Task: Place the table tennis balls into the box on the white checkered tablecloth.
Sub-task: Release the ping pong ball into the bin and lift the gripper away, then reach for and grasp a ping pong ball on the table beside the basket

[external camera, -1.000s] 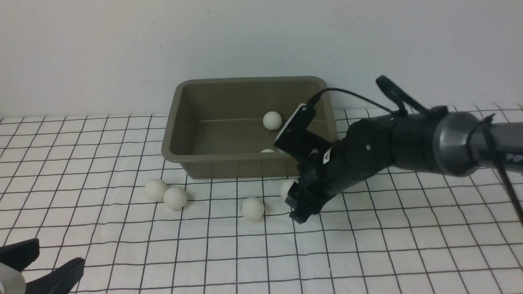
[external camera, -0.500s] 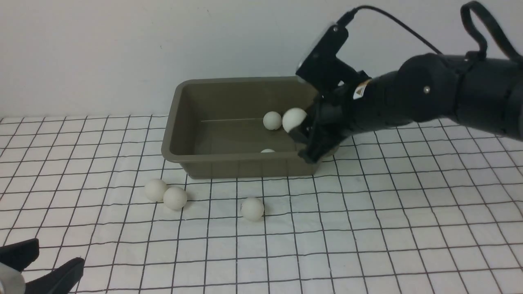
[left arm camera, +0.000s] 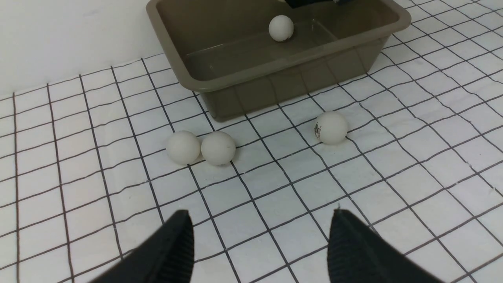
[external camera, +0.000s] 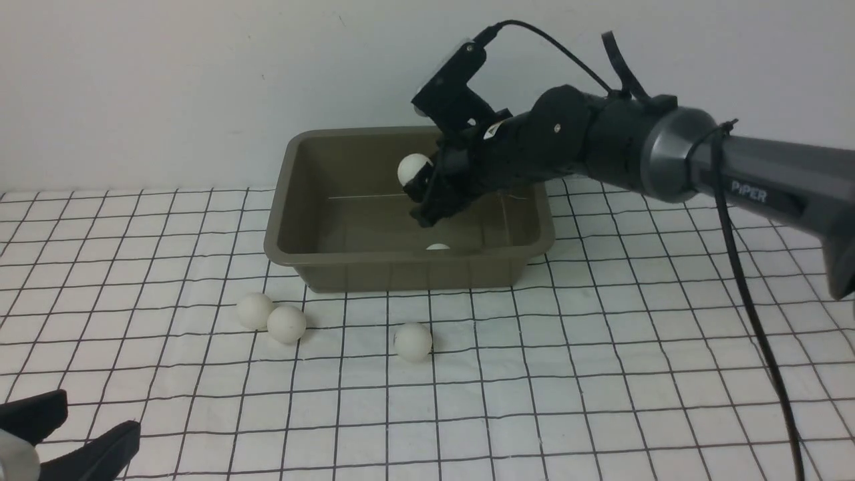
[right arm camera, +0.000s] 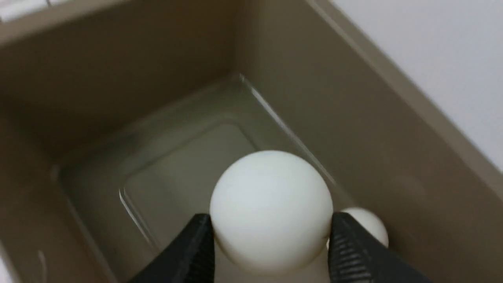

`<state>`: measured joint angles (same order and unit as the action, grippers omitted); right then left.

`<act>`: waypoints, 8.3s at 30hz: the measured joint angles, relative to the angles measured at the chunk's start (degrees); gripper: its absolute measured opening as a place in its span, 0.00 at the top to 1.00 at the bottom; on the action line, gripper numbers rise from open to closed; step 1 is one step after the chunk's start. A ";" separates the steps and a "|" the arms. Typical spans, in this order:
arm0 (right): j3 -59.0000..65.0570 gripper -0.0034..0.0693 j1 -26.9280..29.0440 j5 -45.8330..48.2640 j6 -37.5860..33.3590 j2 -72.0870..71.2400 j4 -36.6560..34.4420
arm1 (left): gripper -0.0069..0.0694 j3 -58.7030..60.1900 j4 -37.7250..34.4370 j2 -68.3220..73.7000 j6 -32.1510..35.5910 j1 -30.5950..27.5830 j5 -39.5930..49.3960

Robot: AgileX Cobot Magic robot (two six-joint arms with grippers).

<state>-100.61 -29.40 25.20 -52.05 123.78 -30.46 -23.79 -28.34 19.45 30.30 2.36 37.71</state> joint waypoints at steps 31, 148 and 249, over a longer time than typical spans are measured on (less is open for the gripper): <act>-1.72 0.43 19.39 6.03 1.44 -28.03 -3.86 | 0.37 0.00 -2.86 0.00 0.00 0.00 0.00; 82.33 0.52 17.90 10.99 36.56 -97.09 19.85 | 0.37 0.00 -7.09 0.00 7.80 0.00 2.64; 89.02 0.52 17.95 6.10 38.39 -97.09 21.50 | 0.38 -33.59 -42.14 89.84 37.75 22.33 -24.96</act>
<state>-11.59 -11.46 31.30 -13.67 26.70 -8.95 -57.39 -70.47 109.29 68.05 24.69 12.75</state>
